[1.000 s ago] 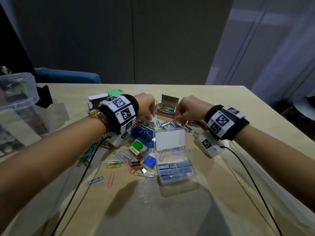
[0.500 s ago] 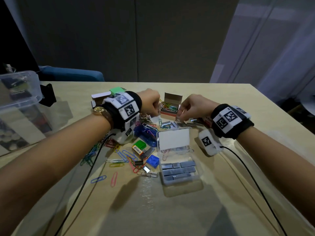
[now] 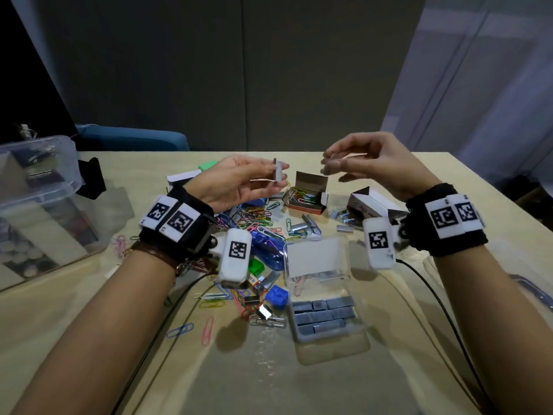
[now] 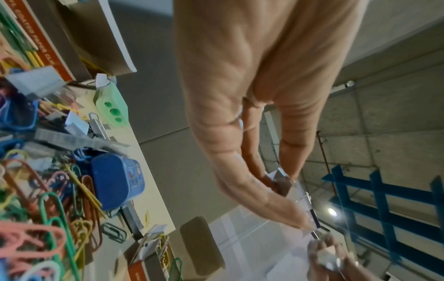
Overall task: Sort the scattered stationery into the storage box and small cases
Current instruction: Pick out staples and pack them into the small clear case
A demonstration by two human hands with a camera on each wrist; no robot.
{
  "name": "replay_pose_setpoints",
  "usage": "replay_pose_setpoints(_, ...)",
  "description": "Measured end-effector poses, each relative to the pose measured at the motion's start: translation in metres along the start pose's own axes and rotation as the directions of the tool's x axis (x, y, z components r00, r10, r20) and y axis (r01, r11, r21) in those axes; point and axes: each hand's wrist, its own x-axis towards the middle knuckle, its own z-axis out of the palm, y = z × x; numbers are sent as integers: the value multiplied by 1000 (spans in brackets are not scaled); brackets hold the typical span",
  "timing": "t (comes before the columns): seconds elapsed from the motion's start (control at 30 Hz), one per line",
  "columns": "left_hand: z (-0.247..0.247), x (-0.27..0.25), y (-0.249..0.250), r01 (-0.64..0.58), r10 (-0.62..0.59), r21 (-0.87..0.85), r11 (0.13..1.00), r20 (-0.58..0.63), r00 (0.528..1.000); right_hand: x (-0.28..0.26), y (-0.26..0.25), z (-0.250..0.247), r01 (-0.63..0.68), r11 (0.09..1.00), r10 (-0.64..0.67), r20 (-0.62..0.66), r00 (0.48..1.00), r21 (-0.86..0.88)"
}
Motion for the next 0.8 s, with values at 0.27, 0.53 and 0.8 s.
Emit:
replay_pose_setpoints(0.27,9,4,-5,-24,24,48,999,13,1000,0,-9,16,193,974,-199,-37,979,-117)
replay_pose_setpoints(0.53,24,-1,-8,-34,39,67,997,-78,996,2,-7,26,193,972,-203,-66,977,-137)
replay_pose_setpoints(0.8,34,-5,-10,65,-68,-42,997,-74,995,2,-6,28,215,969,-216,7,976,-122)
